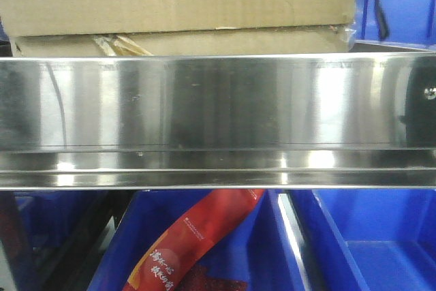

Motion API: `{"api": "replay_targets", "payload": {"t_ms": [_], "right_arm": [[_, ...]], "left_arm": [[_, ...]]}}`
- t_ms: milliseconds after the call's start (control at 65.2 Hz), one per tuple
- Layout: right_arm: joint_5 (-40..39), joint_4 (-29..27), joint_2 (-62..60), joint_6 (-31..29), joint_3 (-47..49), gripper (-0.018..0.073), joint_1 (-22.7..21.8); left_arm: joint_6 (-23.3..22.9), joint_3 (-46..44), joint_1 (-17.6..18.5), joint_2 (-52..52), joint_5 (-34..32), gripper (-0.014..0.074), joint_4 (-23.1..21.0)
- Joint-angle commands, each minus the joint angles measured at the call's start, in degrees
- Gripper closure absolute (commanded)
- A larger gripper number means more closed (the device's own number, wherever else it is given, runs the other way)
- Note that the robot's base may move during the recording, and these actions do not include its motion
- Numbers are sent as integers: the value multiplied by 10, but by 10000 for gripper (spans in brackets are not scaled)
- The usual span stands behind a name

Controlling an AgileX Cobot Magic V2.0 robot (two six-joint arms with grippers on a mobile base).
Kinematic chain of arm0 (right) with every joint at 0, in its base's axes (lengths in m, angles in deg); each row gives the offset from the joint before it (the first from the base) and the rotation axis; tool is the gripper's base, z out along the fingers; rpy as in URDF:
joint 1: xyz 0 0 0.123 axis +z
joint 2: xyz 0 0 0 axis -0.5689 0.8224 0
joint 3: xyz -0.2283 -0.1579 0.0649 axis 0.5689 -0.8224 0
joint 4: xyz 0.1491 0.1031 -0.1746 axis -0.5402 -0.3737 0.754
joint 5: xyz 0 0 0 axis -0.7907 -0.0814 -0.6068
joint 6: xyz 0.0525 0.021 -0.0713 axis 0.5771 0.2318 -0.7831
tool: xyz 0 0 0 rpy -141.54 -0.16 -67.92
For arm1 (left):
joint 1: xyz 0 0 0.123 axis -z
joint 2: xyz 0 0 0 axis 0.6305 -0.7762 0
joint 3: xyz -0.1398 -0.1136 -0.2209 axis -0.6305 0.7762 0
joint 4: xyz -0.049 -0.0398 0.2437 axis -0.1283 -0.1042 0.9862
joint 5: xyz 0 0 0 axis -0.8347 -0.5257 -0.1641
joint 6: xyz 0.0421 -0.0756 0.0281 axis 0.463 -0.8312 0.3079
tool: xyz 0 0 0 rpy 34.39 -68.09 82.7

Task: Grab carton from right shelf to conveyor
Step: 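Clamp the carton's opposite side walls with left and right grippers, then lift the carton off the shelf with both grippers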

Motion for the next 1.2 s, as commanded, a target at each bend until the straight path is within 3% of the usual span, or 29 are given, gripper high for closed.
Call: {"api": "replay_targets", "payload": {"t_ms": [0,138,230,322,445,491,568,629,829,905,1182], "right_arm": [[-6,6,11,1,7,11,1],[-6,6,29,1,7,13,1],[-6,6,36,1,7,82,1],[-6,6,36,1,7,256,1],[-6,6,36,2,7,574,-1],[-6,6,36,6,7,655,-1],[-6,6,36,11,7,618,-1],[-6,6,36,11,7,619,-1],[-6,6,34,17,7,629,-1],[-6,8,31,16,8,629,-1],[-6,13,-30,20,8,629,-1]], "left_arm": [[4,-5,-1,-9,-4,99,-4],[4,-5,-5,-21,-4,99,-3],[4,-5,-7,-26,-4,99,-3],[4,-5,-7,-27,-4,99,-1],[4,-5,-7,-37,-4,99,-1],[4,-5,-7,-42,-4,99,-1],[4,-5,-7,-47,-4,106,-3],[4,-5,-7,-47,-4,166,-3],[4,-5,-7,-48,-4,644,-8],[4,-5,-7,-48,-4,597,-11],[4,-76,-7,-19,-4,613,-25]]}}
